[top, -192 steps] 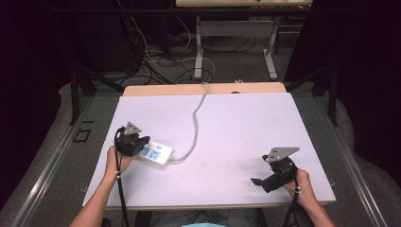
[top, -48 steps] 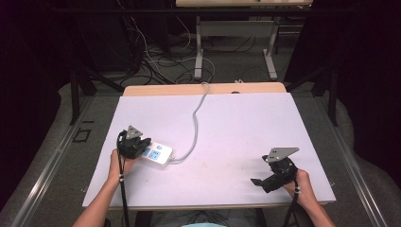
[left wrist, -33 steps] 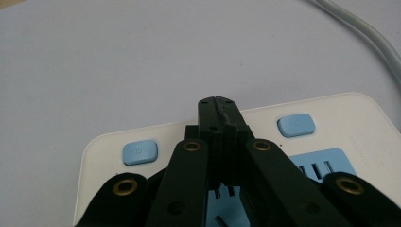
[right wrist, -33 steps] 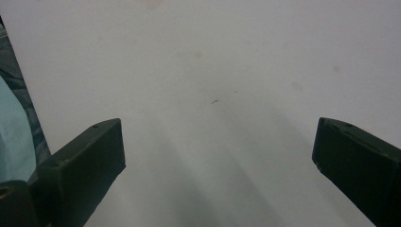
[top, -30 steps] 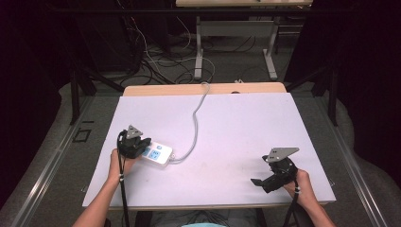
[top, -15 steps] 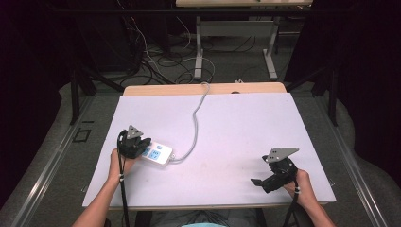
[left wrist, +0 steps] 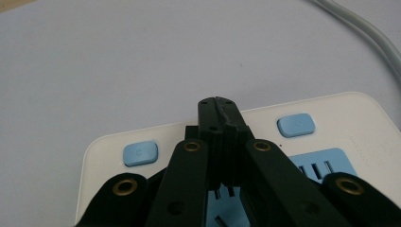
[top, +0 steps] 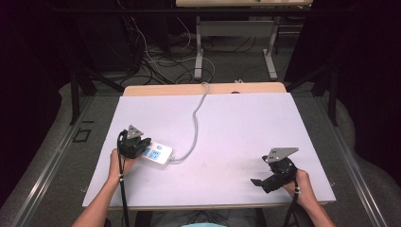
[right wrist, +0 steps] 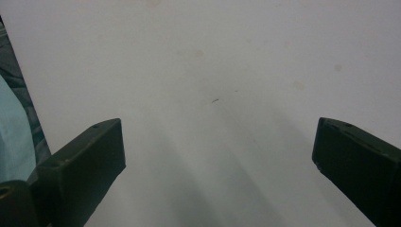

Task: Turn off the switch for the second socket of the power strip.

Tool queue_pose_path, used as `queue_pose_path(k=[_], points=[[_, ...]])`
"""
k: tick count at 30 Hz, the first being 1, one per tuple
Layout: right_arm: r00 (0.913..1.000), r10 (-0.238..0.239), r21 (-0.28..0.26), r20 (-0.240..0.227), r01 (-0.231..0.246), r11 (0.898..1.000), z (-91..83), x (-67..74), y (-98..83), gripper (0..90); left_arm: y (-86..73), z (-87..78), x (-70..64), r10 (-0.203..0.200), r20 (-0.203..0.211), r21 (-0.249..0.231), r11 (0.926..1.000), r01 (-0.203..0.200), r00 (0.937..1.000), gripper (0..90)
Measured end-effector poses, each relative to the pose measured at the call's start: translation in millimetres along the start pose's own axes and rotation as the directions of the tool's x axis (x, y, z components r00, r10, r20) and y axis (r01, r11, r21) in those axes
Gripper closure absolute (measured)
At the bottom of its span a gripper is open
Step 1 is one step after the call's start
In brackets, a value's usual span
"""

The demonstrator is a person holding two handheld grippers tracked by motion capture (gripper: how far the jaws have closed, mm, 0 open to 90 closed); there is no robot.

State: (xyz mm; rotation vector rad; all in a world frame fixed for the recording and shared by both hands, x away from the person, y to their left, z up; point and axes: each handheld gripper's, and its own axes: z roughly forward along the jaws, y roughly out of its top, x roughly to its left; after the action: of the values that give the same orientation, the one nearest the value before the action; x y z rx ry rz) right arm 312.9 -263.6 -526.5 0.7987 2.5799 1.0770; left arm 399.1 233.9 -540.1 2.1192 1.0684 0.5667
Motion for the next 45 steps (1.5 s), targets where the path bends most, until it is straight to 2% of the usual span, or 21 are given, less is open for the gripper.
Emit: queue_pose_path(k=[2, 3, 4, 30, 37, 43, 45], points=[[1.0, 0.006, 0.001, -0.002, -0.006, 1.0, 0.0, 0.4, -0.1, 2.8, 0.3, -0.4, 0.0, 0.006, -0.001, 0.0, 1.0, -0.006, 1.0, 90.0], [1.0, 0.005, 0.0, -0.001, -0.005, 1.0, 0.1, 0.3, -0.1, 2.8, 0.3, -1.7, -0.2, 0.0, -0.003, -0.024, 0.9997, 0.0, 1.0, 90.0], [1.0, 0.005, 0.0, -0.001, -0.005, 1.0, 0.1, 0.3, -0.1, 2.8, 1.4, -2.2, -0.5, 0.003, -0.004, -0.011, 0.9999, -0.003, 1.0, 90.0], [1.0, -0.002, 0.0, 0.0, 0.002, 1.0, 0.1, 0.2, -0.1, 2.8, 1.5, -2.4, -1.0, 0.003, -0.006, -0.01, 0.9999, -0.003, 1.0, 90.0], [1.0, 0.0, 0.002, 0.0, 0.0, 1.0, 0.1, 0.4, 0.0, 2.8, 2.3, -3.3, -0.9, 0.02, -0.017, 0.004, 0.9998, -0.02, 0.9997, 90.0], [1.0, -0.005, 0.001, -0.001, 0.005, 1.0, 0.3, -0.1, 0.0, 2.9, 4.2, -6.0, -1.8, 0.012, -0.014, -0.016, 0.9998, -0.012, 0.9998, 90.0], [1.0, 0.007, 0.004, -0.002, -0.007, 1.0, 0.3, 0.7, -0.2, 2.9, 5.3, -7.5, -1.5, 0.015, -0.01, -0.032, 0.9994, -0.015, 0.9998, 90.0]])
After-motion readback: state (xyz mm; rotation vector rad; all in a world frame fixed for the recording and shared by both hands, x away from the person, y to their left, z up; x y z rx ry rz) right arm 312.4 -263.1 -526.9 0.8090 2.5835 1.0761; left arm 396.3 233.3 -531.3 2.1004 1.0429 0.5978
